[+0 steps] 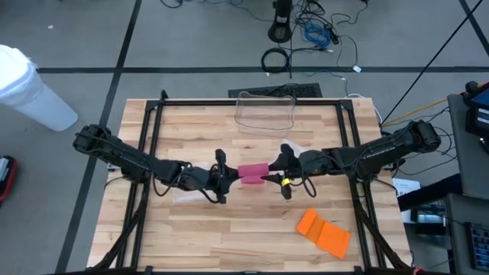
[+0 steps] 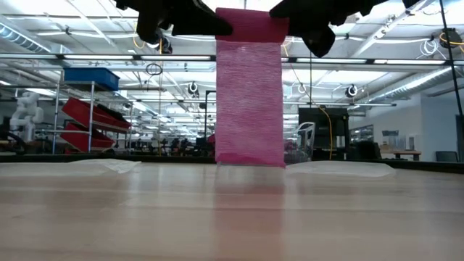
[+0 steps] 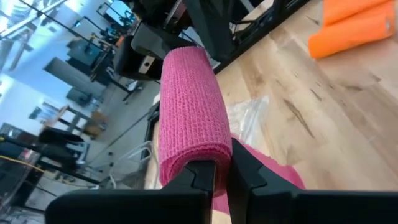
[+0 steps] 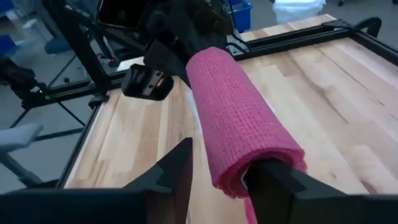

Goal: Roll bandage
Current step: Roll the pink bandage

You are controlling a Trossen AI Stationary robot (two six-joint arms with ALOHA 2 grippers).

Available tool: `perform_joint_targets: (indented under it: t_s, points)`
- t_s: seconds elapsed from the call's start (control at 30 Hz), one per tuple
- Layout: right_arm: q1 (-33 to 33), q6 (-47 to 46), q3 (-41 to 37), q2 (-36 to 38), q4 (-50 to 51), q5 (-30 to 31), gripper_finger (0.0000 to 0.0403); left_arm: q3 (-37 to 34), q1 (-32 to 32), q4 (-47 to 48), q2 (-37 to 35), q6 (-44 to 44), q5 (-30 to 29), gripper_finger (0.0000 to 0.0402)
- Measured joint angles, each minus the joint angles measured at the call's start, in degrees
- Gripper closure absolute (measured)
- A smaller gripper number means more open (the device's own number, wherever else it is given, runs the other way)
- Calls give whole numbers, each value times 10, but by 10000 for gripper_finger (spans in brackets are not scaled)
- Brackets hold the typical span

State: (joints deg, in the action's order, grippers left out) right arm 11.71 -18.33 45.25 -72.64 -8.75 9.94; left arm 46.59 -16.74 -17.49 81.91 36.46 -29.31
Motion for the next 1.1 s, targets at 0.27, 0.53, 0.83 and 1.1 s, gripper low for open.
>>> perform_joint_targets:
  t_s: [0.27,0.53,0.83,1.1]
  points:
    - [-1,115,0,0,3,1,363,0,-6,-1,0,-59,1,362]
    - [10,207,0,2,21,36,391,6,9,10,0,-155,85,321]
    - [46,338,0,-13,36,100,397,6,34,10,1,-212,141,301]
    - [66,414,0,-25,36,158,397,6,37,7,1,-231,168,301]
